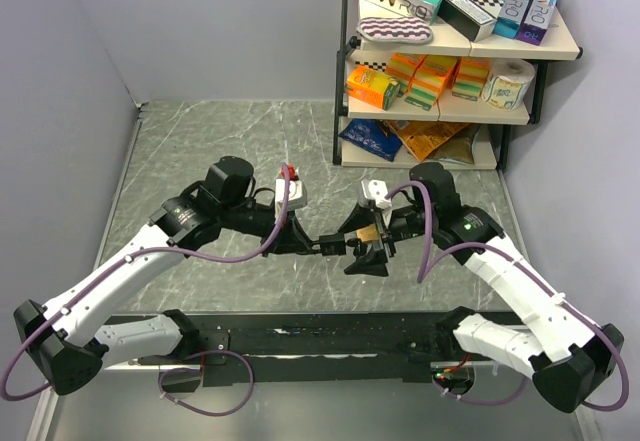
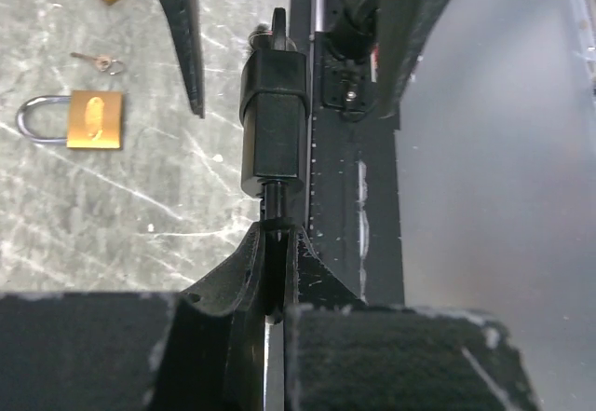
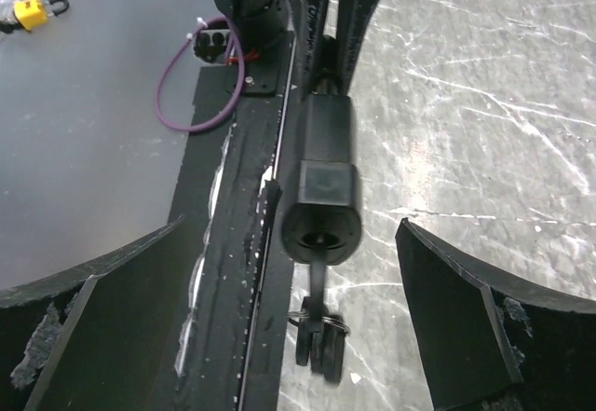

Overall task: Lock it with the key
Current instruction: Lock the lock.

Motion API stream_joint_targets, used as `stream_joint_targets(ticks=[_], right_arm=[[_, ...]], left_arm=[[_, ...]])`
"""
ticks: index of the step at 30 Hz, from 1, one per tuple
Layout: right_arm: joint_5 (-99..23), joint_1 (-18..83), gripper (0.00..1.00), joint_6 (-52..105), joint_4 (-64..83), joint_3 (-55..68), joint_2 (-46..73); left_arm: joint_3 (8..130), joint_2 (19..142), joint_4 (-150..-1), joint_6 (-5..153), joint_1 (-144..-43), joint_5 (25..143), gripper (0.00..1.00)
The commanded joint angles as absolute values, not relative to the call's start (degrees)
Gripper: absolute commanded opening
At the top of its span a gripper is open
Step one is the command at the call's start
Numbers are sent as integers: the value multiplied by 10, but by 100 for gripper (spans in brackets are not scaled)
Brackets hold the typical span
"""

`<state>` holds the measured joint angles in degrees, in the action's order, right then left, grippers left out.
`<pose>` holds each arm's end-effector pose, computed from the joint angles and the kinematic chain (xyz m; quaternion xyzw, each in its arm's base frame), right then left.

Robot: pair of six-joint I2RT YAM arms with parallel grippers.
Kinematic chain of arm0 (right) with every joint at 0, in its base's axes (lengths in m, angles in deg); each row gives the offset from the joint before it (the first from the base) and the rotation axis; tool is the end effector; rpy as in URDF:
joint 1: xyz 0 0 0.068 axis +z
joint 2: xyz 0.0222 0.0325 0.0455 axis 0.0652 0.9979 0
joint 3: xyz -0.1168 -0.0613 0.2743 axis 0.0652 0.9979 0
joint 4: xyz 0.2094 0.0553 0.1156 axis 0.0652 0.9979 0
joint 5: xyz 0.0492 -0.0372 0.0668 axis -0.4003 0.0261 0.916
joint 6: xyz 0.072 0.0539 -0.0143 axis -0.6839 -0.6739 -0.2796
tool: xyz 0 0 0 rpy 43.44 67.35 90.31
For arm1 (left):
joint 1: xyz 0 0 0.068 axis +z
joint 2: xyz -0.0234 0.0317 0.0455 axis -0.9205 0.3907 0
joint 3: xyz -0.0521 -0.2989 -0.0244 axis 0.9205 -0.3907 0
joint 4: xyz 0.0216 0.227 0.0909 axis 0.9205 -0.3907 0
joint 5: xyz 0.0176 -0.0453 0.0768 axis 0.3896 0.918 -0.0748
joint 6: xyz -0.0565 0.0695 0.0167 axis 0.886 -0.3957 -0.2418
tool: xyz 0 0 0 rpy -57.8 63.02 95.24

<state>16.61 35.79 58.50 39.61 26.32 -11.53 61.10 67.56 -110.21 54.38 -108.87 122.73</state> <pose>0.1134 0.1563 0.3620 -0.5804 0.5306 0.4754 0.3946 0.1258 -0.1926 0.3763 0.5134 0.6423 -0.4624 0.3317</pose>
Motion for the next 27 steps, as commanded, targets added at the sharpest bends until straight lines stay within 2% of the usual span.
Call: stream_joint_targets(ticks=[1, 3, 14, 20, 27], right_arm=[[155, 375, 95, 622, 399, 246, -109], [157, 382, 90, 630, 402, 241, -103], [169, 392, 89, 623, 409, 225, -84], [180, 399, 73, 684, 470, 197, -57], [170, 402, 59, 674, 465, 188, -47]], left_arm=[[648, 671, -1054, 569, -1088, 1289, 1], [647, 673, -1048, 574, -1088, 1293, 1], [654, 689, -1055, 577, -1092, 1294, 1], [658, 694, -1053, 582, -1093, 1298, 1], [663, 702, -1053, 595, -1093, 1302, 1]])
